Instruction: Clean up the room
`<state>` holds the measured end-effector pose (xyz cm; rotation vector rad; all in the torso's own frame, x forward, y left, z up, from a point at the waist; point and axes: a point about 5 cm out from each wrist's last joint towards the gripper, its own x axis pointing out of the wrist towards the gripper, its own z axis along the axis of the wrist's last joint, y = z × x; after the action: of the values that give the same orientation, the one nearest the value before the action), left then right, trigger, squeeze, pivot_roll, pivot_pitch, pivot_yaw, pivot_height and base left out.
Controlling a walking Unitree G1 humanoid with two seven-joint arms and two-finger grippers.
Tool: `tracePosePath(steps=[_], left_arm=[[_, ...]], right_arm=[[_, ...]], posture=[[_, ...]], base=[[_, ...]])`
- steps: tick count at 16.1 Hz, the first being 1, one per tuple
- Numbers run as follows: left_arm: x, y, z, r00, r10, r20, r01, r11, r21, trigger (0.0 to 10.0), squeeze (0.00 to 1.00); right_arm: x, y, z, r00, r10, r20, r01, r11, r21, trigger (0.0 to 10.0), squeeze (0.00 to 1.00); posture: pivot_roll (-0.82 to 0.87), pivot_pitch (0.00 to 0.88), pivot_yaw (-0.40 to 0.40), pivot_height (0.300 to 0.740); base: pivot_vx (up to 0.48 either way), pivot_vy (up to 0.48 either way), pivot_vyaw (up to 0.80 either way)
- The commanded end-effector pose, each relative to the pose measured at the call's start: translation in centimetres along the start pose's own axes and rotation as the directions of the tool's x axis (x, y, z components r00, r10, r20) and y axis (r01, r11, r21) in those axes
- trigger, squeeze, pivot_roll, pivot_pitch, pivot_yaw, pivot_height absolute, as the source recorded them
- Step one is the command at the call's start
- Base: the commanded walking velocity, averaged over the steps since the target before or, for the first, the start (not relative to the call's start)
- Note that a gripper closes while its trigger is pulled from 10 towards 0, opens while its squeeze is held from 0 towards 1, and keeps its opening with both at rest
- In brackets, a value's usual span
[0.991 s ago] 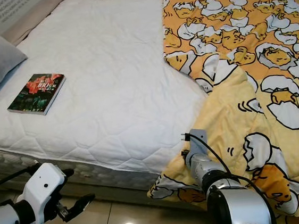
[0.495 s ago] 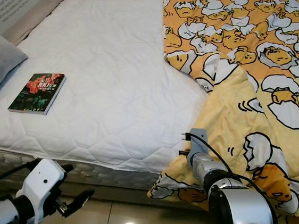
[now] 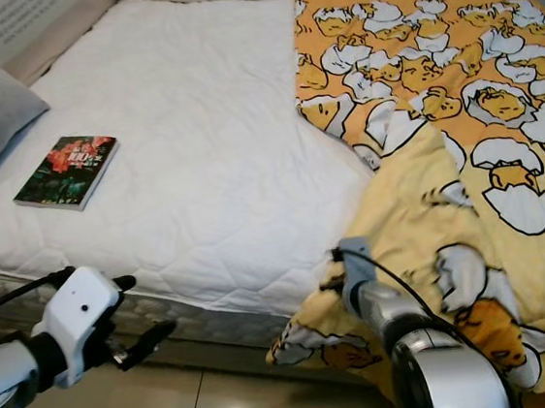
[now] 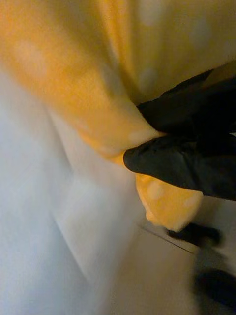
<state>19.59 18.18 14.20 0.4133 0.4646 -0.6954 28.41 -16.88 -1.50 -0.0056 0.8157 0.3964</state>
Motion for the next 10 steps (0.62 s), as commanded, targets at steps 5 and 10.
tracePosePath(steps=[5,10], left_arm=[[0.5,0.1,-0.6,1.0,-0.003,-0.018,0.003,1.0,-0.012,10.0,0.0],[0.5,-0.3,-1.3,0.999,-0.023,-0.029,0.023,1.0,-0.012,10.0,0.0]], right_arm=[[-3.4,1.3,-5.9,0.776,0.578,-0.253,-0.63,0.731,-0.262,0.0,0.0],[-5.9,1.7,-10.5,0.579,0.683,-0.444,-0.809,0.551,-0.208,0.0,0.0]], posture=[[0.22,0.014,-0.023,0.74],[0.21,0.007,-0.015,0.74]], base=[[0.0,0.0,0.0],[0.0,0.0,0.0]])
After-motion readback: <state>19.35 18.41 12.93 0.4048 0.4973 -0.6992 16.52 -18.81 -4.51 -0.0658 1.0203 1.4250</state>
